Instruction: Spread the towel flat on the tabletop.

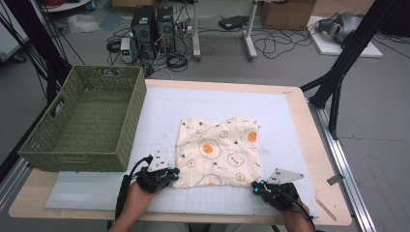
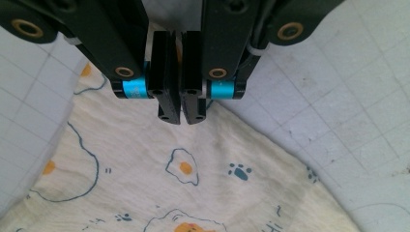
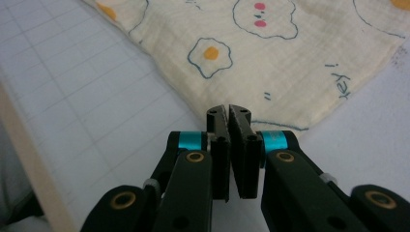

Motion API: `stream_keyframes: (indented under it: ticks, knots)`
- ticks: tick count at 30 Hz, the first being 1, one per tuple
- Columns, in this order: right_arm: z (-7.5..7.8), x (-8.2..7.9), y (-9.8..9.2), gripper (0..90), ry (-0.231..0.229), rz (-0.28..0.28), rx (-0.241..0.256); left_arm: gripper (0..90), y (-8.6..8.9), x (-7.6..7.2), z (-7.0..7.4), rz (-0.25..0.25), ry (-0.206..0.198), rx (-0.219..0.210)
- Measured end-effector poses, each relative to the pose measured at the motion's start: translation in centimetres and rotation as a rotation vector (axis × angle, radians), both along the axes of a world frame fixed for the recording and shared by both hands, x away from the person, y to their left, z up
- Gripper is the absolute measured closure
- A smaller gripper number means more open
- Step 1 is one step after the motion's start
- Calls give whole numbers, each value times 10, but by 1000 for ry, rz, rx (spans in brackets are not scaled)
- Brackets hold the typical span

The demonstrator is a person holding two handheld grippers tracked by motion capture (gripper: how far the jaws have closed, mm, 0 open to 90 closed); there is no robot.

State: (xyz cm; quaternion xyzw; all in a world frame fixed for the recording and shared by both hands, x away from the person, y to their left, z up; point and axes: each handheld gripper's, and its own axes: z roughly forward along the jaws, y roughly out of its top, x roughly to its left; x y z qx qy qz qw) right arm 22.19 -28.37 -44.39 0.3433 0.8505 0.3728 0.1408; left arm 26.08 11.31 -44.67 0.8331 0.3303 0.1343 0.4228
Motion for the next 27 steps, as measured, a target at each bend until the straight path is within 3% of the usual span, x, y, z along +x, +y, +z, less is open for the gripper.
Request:
stream_keyframes:
  ticks: [4, 9, 12, 13, 15, 18, 21, 27]
  knots:
    - [3, -15, -4, 874, -11, 9, 7, 853, 1, -11, 1, -11, 18, -18]
    - [1, -36, -7, 876, 17, 39, -4, 853, -1, -23, 2, -36, 31, -9]
    - [3, -44, -9, 867, -3, 34, 3, 837, -2, -24, 1, -38, 46, -12]
    - [5, -44, -9, 849, -13, 24, 15, 801, -2, -23, 2, -29, 43, -21]
    - [8, -42, -11, 773, -41, -6, 42, 607, -1, -19, 6, 27, 33, -58]
    - [12, -38, -13, 650, -86, -49, 71, 472, 5, -13, 13, 68, -11, -127]
    - [15, -33, -14, 592, -112, -83, 87, 443, 14, -6, 19, 79, -39, -167]
    - [16, -13, -7, 425, -140, -139, 100, 429, 26, 8, 23, 110, -57, -194]
